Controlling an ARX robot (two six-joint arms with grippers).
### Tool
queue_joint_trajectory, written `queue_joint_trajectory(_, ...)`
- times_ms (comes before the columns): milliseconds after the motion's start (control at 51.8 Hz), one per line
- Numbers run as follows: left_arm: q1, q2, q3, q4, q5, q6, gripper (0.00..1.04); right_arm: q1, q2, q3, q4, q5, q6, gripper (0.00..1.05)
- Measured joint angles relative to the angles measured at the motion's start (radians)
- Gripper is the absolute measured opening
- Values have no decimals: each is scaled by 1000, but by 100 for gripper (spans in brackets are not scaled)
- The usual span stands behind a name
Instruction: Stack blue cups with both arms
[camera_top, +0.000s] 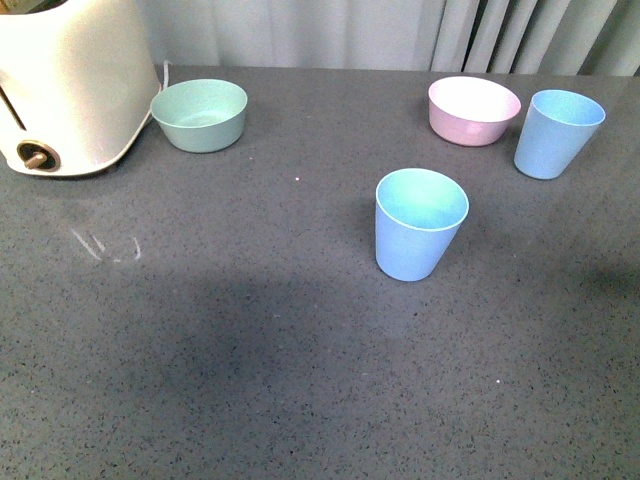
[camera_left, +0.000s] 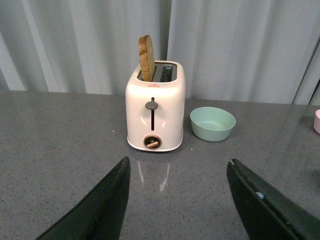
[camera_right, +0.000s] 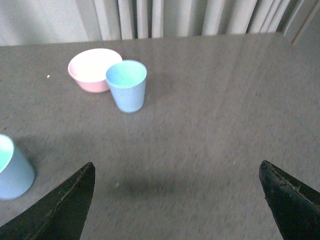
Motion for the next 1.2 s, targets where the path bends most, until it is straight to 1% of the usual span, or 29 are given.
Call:
queue_joint_trajectory(39, 0, 0, 0, 0, 0, 0, 70, 1, 120, 61, 57, -8, -39, 96)
queue_joint_trajectory(77, 0, 0, 0, 0, 0, 0, 75, 6, 208, 112, 69, -22, -61, 96)
queue_joint_trajectory(97, 0, 0, 0, 0, 0, 0, 77, 8, 238, 129, 70, -26, -71, 96)
queue_joint_trajectory(174, 0, 0, 0, 0, 0, 0, 94, 38, 506, 293, 55, -31, -138, 96)
queue_joint_trajectory(193, 0, 0, 0, 0, 0, 0, 97, 46, 556, 328, 45, -28, -154, 96)
queue_joint_trajectory(212, 0, 0, 0, 0, 0, 2, 98, 53, 600, 360, 37, -20, -166, 96)
queue_joint_trajectory(251, 0, 0, 0, 0, 0, 2, 95, 74, 704, 444, 11, 16, -214, 96)
queue_joint_trajectory(347, 0, 0, 0, 0, 0, 2, 96, 125, 892, 642, -71, 64, -298, 96)
queue_joint_trajectory(425, 0, 0, 0, 0, 0, 2, 96, 165, 991, 762, -122, 82, -332, 96)
queue_joint_trajectory(483, 0, 0, 0, 0, 0, 2, 96, 185, 1034, 814, -141, 93, -341, 96)
queue_joint_trajectory(733, 0, 0, 0, 0, 0, 2, 96, 233, 1149, 922, -181, 142, -354, 96)
queue_joint_trajectory(1197, 0, 0, 0, 0, 0, 2, 96, 270, 1276, 1070, -255, 187, -371, 96)
